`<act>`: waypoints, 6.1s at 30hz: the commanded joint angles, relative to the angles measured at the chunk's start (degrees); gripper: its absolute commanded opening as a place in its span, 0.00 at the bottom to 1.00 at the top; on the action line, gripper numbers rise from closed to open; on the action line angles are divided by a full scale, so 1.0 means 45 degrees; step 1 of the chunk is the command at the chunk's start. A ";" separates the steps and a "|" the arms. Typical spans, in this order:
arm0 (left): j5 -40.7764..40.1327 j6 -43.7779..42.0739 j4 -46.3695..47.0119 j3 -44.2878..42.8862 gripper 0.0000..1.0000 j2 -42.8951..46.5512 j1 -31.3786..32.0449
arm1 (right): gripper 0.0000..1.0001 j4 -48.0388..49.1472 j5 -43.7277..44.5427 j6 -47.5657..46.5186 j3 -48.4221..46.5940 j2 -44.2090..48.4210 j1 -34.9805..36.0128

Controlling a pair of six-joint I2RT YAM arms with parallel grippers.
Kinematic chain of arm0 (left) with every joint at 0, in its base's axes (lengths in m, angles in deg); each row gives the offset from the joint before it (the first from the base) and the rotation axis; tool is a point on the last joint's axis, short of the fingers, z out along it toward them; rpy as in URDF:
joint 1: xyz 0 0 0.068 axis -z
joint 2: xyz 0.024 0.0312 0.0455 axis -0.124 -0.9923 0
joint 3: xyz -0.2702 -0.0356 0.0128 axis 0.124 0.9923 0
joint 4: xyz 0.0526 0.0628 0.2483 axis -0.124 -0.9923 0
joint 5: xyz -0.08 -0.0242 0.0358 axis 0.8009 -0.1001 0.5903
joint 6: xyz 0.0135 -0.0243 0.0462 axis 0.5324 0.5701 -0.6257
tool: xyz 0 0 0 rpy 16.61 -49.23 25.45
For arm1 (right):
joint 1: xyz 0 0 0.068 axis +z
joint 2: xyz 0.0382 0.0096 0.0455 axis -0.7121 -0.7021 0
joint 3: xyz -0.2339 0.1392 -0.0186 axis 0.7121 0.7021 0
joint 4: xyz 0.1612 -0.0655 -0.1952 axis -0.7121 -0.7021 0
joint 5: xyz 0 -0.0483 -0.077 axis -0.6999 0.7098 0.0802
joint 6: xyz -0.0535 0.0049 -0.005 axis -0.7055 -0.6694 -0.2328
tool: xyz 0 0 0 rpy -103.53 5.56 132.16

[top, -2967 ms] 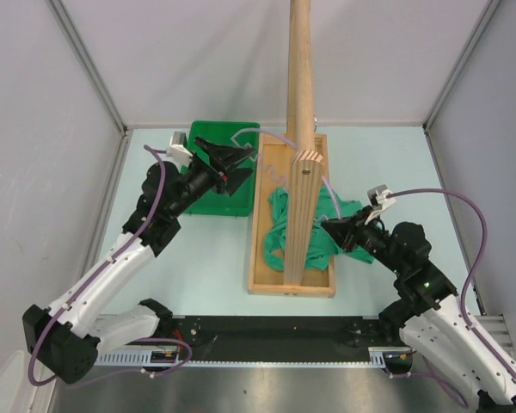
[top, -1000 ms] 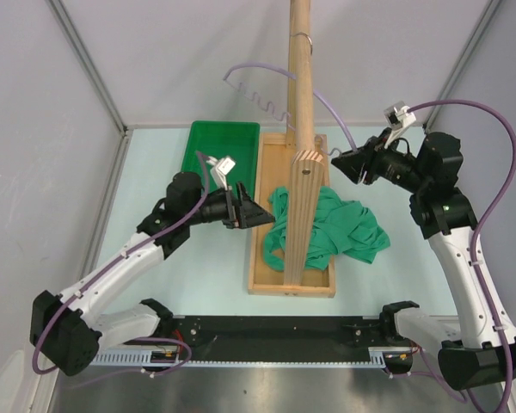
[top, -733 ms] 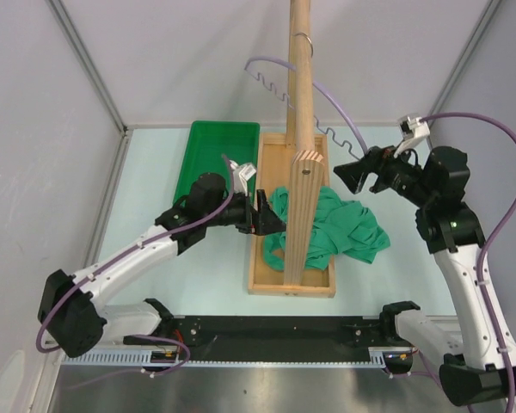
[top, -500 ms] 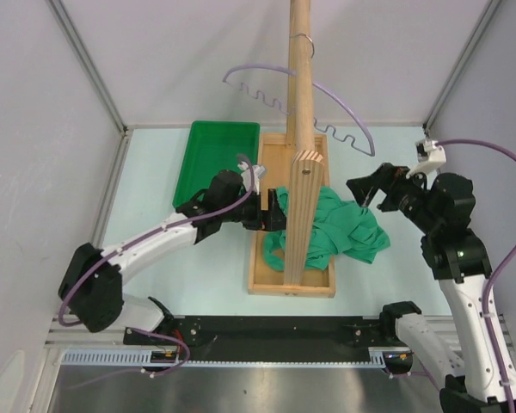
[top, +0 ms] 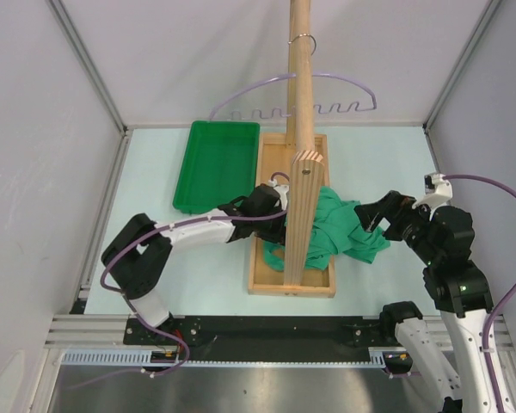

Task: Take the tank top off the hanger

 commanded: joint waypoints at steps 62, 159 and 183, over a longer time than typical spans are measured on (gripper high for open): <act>-0.2472 0.0080 -0.2324 0.0039 0.00 1.0625 -0.3311 | 1.00 0.0842 -0.0567 0.0281 0.1278 -0.0098 -0.0055; 0.4227 0.2755 -0.0449 -0.0252 0.00 0.7461 -1.0183 | 1.00 0.1214 -0.0841 0.0418 0.2079 0.0527 -0.0055; 0.5181 0.5372 0.0724 -1.3373 0.00 -0.0270 -1.1593 | 1.00 0.1214 -0.0919 0.0535 0.1610 0.0136 -0.0055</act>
